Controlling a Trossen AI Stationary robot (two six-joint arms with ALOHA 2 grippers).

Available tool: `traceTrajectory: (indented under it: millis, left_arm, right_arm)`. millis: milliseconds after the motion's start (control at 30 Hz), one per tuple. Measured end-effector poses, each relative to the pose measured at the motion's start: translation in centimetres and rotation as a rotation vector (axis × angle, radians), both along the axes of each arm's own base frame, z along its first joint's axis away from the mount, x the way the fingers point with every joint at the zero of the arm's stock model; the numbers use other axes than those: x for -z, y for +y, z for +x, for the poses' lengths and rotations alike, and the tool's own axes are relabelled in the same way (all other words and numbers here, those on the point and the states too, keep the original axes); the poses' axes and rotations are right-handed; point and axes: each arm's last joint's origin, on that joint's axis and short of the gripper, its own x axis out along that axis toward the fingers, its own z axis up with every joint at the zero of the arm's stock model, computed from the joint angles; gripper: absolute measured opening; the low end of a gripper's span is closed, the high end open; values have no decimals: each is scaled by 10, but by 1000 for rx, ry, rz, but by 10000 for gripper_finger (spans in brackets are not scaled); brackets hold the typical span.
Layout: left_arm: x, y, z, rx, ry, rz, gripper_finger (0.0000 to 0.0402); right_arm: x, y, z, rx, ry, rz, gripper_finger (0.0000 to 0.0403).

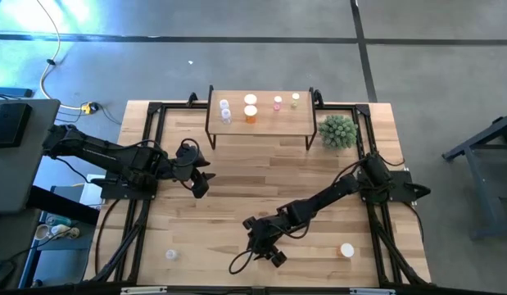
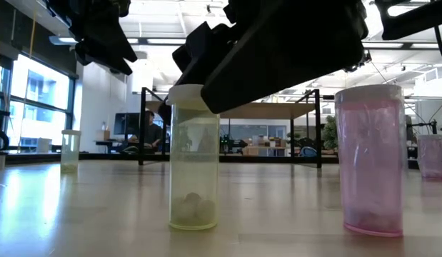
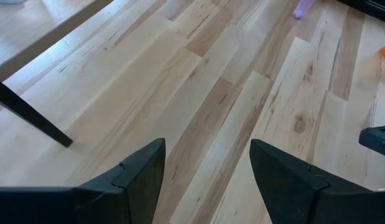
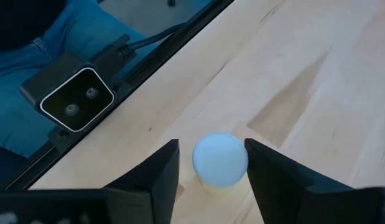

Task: Pick and place medicine bottles onto shelf by color
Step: Put the bottom yellow pill bottle aligned with the other yellow pill bottle on the shelf

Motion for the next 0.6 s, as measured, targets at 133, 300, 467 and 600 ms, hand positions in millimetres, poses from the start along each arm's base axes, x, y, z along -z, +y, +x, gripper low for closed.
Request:
traceTrajectory:
  millis: [133, 300, 467, 600]
  left_arm:
    - [0, 0, 0, -1, 0, 1, 225]
    - [0, 0, 0, -1, 0, 1, 225]
    - [0, 0, 0, -1, 1, 1, 225]
    - [0, 0, 0, -1, 1, 1, 225]
  right_arm:
    - [0, 0, 0, 1, 1, -1, 145]
    - [0, 0, 0, 1, 6, -3, 134]
    - [1, -2, -2, 0, 26, -16, 133]
    - [-4, -7, -3, 8, 37, -22, 133]
